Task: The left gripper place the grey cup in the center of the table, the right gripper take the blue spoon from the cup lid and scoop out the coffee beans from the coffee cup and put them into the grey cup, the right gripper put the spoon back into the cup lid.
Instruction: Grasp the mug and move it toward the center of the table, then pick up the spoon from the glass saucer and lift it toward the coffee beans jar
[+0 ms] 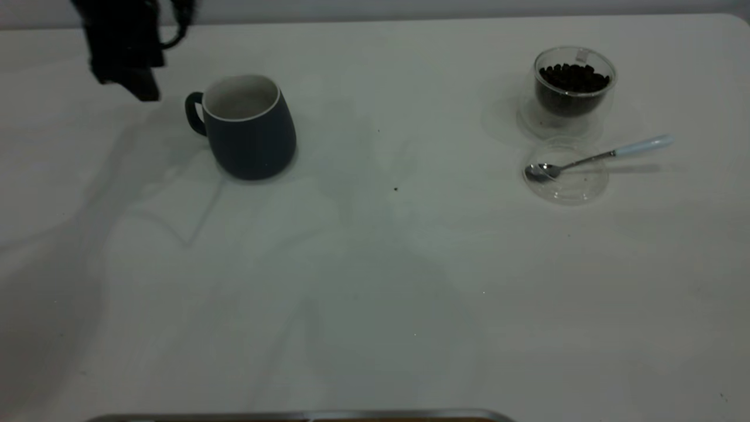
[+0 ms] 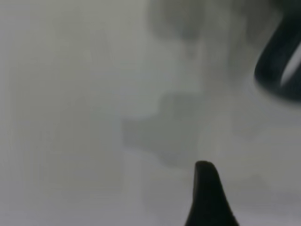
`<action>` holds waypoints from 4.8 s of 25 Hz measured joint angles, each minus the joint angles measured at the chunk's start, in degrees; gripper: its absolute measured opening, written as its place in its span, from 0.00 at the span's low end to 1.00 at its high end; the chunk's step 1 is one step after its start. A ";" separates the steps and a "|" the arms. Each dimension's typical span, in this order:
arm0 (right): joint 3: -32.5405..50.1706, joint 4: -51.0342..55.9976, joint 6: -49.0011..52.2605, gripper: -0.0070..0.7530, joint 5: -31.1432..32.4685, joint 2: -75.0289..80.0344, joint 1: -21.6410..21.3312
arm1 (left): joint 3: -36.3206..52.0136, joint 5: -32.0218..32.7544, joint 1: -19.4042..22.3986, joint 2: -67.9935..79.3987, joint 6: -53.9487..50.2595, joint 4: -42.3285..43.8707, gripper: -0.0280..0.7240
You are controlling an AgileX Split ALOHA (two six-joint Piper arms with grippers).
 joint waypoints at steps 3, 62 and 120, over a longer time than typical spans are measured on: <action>0.00 0.00 0.00 0.64 0.00 0.00 0.00 | -1.92 2.45 -0.70 2.25 3.80 -5.54 0.78; 0.00 0.07 -0.02 0.64 0.00 -0.01 0.00 | 19.11 29.88 -14.47 -72.83 -60.49 2.35 0.78; 0.00 0.41 0.04 0.64 -2.03 -0.01 0.00 | 72.18 28.61 3.40 -138.94 -79.72 2.11 0.78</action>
